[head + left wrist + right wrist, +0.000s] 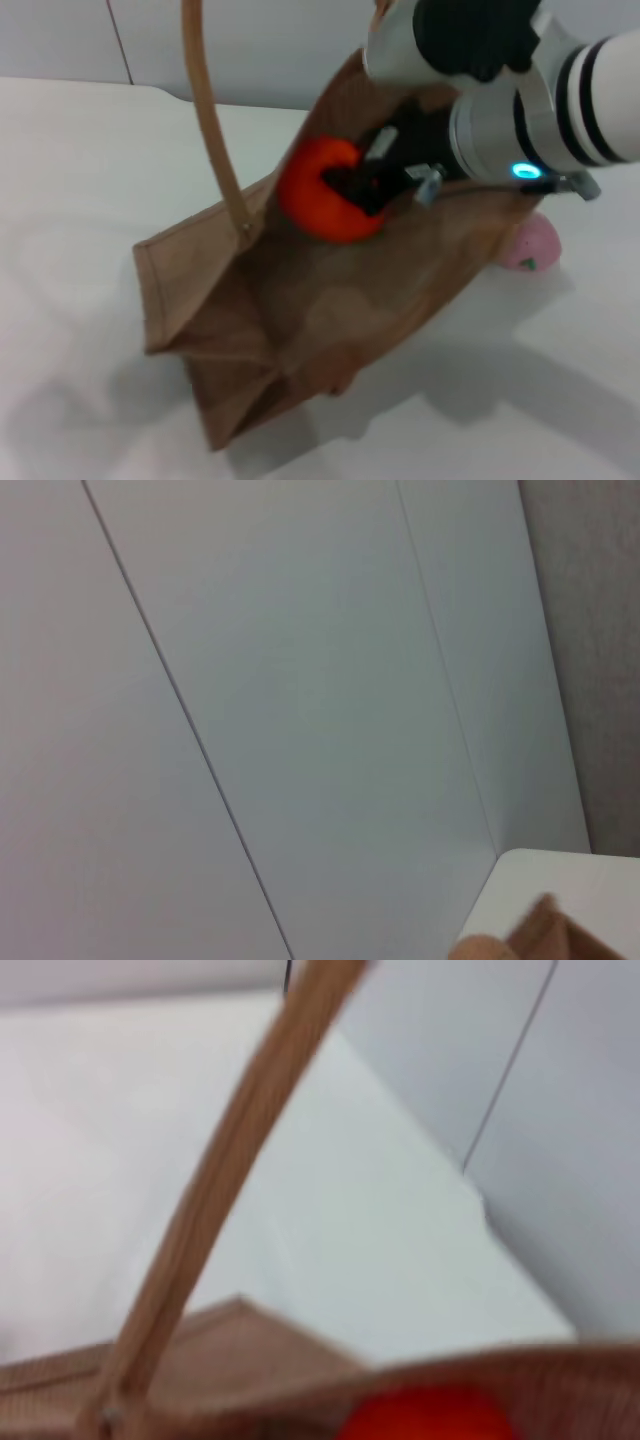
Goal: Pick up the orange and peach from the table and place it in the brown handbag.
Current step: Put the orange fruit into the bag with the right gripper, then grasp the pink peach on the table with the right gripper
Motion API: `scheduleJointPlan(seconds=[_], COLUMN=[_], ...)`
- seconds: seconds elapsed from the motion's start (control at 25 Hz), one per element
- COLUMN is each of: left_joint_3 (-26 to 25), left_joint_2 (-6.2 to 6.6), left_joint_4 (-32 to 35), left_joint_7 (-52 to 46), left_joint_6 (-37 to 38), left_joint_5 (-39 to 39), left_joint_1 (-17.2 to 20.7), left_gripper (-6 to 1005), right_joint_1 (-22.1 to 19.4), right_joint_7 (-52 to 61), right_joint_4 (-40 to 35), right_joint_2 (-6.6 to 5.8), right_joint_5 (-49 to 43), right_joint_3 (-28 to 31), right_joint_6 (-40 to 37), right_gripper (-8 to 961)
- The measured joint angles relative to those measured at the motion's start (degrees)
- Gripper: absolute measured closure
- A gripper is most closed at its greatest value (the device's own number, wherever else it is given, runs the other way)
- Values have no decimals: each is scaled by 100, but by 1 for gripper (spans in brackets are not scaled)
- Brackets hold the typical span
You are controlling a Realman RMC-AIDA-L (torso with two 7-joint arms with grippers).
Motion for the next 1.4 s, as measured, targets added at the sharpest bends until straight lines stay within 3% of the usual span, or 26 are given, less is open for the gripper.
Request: scheduleJointPlan(seconds=[0.2, 0.48, 0.92, 1.12, 1.24, 1.4], left_joint_3=[-1, -3, -58, -74, -74, -73], left_joint_2=[-1, -1, -1, -1, -1, -1], left_joint_4=[-8, -12, 29, 40, 41, 43], left_joint_7=[1, -5, -82, -87, -91, -111], left_joint_6=[9, 34, 49, 145, 184, 230], left_joint_5=[16, 44, 90, 128, 251, 464], left_joint_1=[20, 93, 157, 249, 270, 303], left_gripper=[878, 878, 878, 878, 878, 878], right_joint_1=[-10, 227, 472, 531, 534, 463], right_joint_7=[-43, 211, 278, 328, 337, 441], right_joint_4=[-64, 458, 796, 855, 817, 401], right_joint_2=[0, 0, -3, -14, -11, -8], right_joint_5=[49, -224, -226, -247, -278, -342], right_joint_3=[1, -39, -2, 63, 73, 179], right_joint_6=[-464, -421, -105, 7, 55, 538], right_gripper=[765, 752, 540, 327, 133, 127])
